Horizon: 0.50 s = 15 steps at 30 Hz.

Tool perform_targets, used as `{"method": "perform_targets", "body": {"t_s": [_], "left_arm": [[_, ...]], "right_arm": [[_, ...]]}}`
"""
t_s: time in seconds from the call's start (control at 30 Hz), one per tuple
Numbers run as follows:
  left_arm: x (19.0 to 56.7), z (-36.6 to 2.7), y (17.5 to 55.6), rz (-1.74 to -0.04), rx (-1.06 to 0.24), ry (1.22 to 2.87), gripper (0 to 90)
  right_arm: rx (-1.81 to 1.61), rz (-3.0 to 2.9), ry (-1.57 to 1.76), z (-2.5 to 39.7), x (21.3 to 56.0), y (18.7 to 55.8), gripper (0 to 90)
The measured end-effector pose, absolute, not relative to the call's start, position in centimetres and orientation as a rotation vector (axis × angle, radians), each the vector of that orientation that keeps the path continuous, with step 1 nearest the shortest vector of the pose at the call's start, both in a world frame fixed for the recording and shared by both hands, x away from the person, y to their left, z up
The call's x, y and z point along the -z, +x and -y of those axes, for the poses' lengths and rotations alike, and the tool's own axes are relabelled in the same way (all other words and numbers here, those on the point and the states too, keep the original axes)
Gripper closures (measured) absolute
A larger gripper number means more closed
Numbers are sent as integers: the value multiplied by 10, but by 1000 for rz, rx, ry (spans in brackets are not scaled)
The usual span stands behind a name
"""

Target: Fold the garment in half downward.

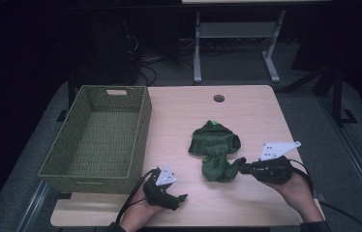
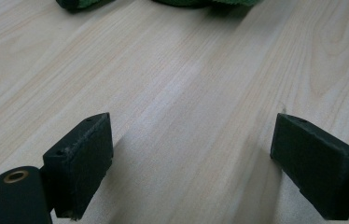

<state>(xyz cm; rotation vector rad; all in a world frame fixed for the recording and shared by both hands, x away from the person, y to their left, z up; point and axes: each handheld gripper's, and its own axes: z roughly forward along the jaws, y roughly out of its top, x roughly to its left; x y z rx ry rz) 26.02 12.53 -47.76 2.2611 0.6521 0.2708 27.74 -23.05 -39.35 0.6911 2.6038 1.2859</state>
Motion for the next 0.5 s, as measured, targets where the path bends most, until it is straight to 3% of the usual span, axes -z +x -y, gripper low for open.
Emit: {"method": "perform_targets", "body": {"t_s": [0.5], "left_arm": [[477,-126,260,-648,-278,2268,124]], "right_arm": [[-1265,-2740,543,177,397,311,861]]}}
